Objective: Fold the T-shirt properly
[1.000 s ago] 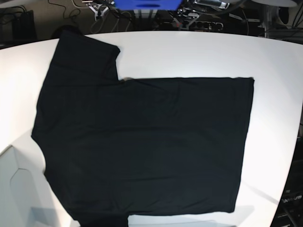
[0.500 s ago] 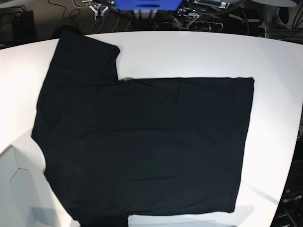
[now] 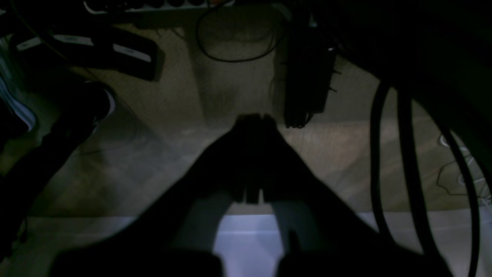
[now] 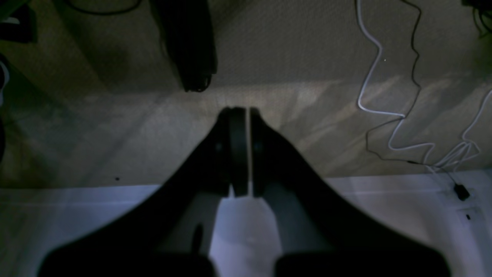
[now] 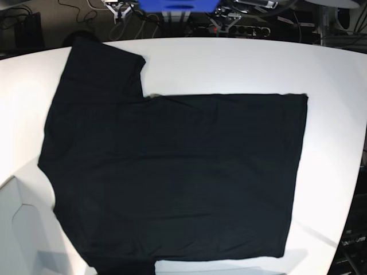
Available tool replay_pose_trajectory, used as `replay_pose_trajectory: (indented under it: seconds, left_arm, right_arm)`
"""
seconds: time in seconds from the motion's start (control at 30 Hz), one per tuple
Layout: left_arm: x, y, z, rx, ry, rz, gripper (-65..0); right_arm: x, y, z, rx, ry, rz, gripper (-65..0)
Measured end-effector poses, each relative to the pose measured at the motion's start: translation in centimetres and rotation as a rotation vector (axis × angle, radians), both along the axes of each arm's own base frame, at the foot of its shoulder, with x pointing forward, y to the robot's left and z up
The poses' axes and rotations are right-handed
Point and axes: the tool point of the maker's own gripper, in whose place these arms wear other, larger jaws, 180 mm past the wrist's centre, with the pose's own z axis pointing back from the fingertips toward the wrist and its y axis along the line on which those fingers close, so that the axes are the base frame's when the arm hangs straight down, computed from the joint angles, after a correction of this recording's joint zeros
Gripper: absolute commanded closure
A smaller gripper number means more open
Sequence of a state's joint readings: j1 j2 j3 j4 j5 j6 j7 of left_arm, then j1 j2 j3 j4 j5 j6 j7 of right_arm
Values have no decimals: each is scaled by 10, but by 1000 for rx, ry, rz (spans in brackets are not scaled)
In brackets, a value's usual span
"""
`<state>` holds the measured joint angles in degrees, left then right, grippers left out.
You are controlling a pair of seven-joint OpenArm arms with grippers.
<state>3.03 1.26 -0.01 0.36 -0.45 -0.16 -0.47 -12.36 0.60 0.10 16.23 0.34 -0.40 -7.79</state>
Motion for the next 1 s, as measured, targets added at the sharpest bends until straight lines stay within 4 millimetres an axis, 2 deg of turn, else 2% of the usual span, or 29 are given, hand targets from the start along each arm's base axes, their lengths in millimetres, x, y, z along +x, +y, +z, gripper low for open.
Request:
replay_pose_trajectory:
  seconds: [0.2,0.3,0.43,0.57,0.67,0.8,1.0]
  left_arm:
    - [0,0,0,0,-1,0,0]
    - [-6,0,0,-1,3,-1,0]
    - [-3,0,3,-5,-60,-1,0]
    - [-5,16,13,16,-129,-8,0]
    - [-17,33,27,42,-173,-24,0]
    - [-23,48,50,56,-239,-43,0]
    - [-3,73,95,33,-380,70,0]
  right_arm:
    - [-6,0,1,0,13,0,0]
    - [-5,0,1,0,12,0,0]
    - [-8,1,1,1,11,1,0]
    - [-15,0,5,0,-8,3,0]
    - [-25,-2,13,-5,-32,5,0]
    - [-39,-5,31,-12,-78,9,0]
    - [-38,-8,64,-14,-176,16,0]
